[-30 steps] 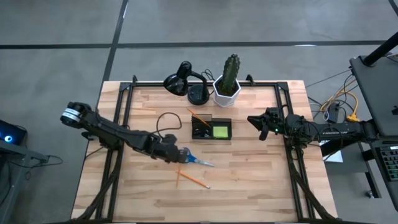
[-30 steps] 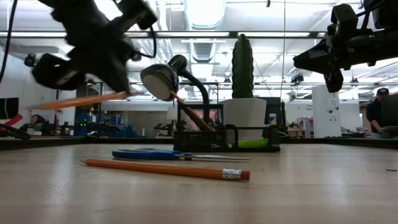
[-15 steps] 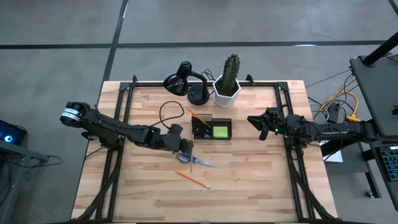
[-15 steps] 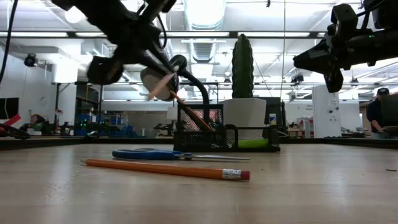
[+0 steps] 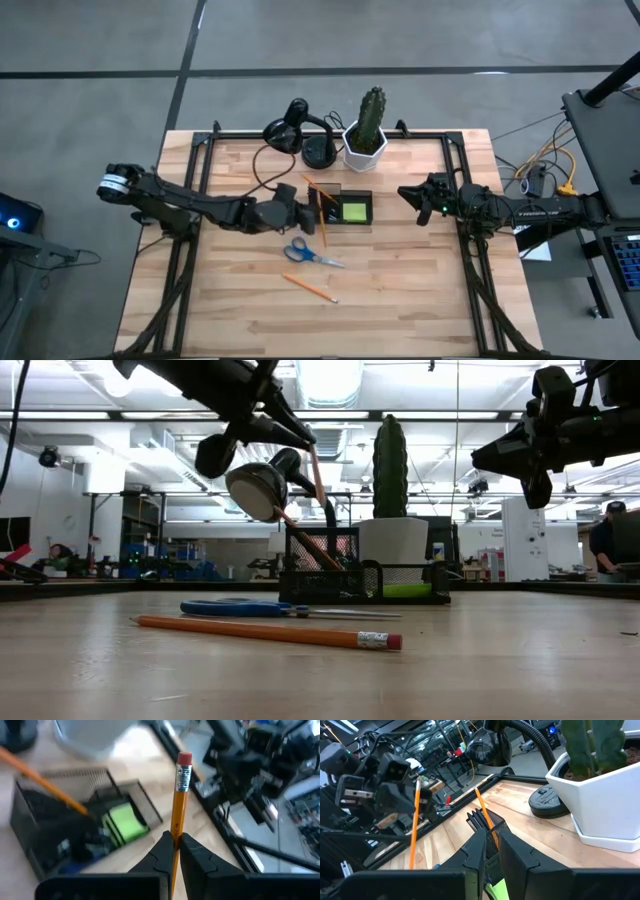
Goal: Pick and place office supplies into organizer
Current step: Put the left yellow pencil into the mesh desk organizer
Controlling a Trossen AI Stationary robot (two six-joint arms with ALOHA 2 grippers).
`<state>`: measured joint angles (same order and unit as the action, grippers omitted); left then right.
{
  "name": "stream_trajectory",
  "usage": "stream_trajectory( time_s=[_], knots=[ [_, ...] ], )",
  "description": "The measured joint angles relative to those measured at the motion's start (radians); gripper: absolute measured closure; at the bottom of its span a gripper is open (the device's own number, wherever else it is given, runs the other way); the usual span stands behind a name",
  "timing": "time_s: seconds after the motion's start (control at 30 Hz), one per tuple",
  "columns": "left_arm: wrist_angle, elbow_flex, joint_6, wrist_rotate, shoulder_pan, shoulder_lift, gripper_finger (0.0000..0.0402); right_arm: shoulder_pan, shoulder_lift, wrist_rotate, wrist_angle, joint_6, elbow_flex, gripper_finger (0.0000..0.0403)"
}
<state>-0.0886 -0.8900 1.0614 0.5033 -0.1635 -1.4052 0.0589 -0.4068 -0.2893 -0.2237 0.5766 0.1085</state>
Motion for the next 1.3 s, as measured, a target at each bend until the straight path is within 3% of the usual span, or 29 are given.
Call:
stream_trajectory(
  time_s=[0.4,0.73,1.1,1.3],
  knots=[
    [-0.173,0.001,-0.335,0.308,0.027,0.000,0.0396,0.000,0.000,-0.001,0.000,0.000,0.000,0.0360],
    [-0.337,0.010,-0.450,0.515,0.059,-0.073,0.0396,0.000,0.000,-0.001,0.001,0.019,0.000,0.0360],
    [-0.507,0.011,-0.475,0.616,0.081,-0.208,0.0396,0.000,0.000,0.000,0.002,0.019,0.000,0.0360],
    [-0.523,0.007,-0.473,0.657,0.084,-0.239,0.0396,0.000,-0.001,0.000,0.003,0.019,0.000,0.0360]
  ],
)
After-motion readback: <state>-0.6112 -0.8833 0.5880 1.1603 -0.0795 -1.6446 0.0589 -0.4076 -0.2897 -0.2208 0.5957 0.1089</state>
